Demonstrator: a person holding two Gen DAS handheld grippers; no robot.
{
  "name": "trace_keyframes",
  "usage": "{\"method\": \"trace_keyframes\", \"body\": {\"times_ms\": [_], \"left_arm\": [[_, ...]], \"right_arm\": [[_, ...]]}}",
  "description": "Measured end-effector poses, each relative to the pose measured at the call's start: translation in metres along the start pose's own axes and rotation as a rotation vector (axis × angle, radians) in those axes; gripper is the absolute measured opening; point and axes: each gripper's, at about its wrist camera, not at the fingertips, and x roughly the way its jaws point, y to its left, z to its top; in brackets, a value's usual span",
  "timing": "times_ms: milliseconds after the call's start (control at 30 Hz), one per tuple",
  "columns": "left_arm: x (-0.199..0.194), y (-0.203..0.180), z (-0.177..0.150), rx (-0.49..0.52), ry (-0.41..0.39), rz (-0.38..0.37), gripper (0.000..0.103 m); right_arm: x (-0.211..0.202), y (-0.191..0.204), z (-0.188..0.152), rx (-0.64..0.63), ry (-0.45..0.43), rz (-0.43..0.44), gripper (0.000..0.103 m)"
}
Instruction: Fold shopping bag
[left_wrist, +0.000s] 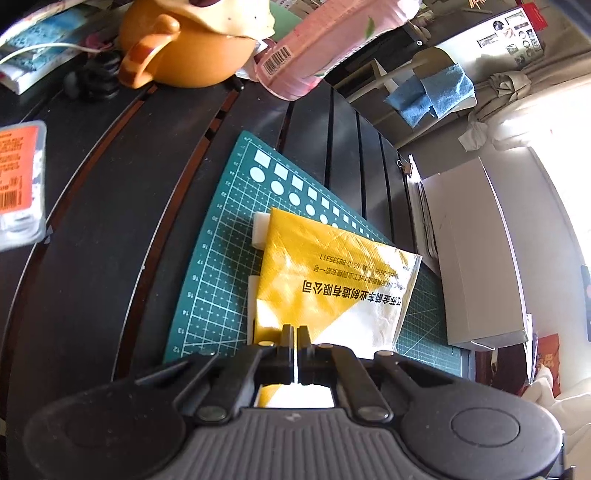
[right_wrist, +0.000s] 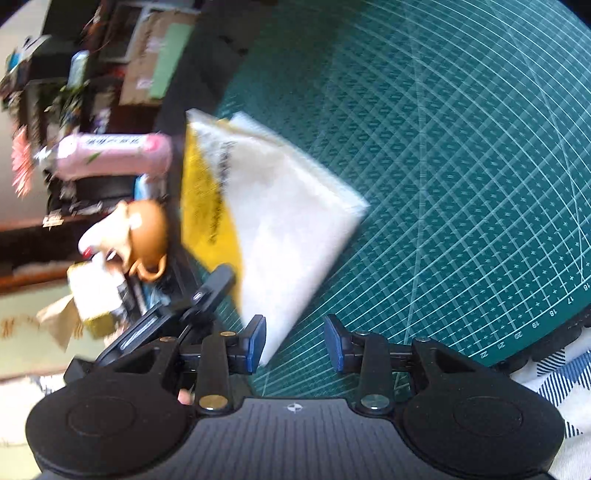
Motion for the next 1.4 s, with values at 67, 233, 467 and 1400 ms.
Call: {"method": "trace_keyframes", "body": {"times_ms": [67,233,467,1400], "left_arm": [[0.000,0.000,0.000,-0.006,0.001,-0.002,0.001],[0.001,0.004,0.000,-0.035,0.021,-0.018,0.001],[0.005,-0.004,-0.006,-0.016,0.071,-0.023,0.001],[0.017,-0.032,-0.027,0.116,0.193,-0.031,0.002]], "right_arm": [[0.004,0.000,0.000,0.015,-0.010,0.009,0.035],[0.014,0.005,0.000,-0.008,-0.038,0.045,0.034],[0.017,0.019,0.012,-0.130,-0.190,0.060,0.016],[-0.024,0.086,0.034,-1.009,-0.045,-0.357,0.015]]}}
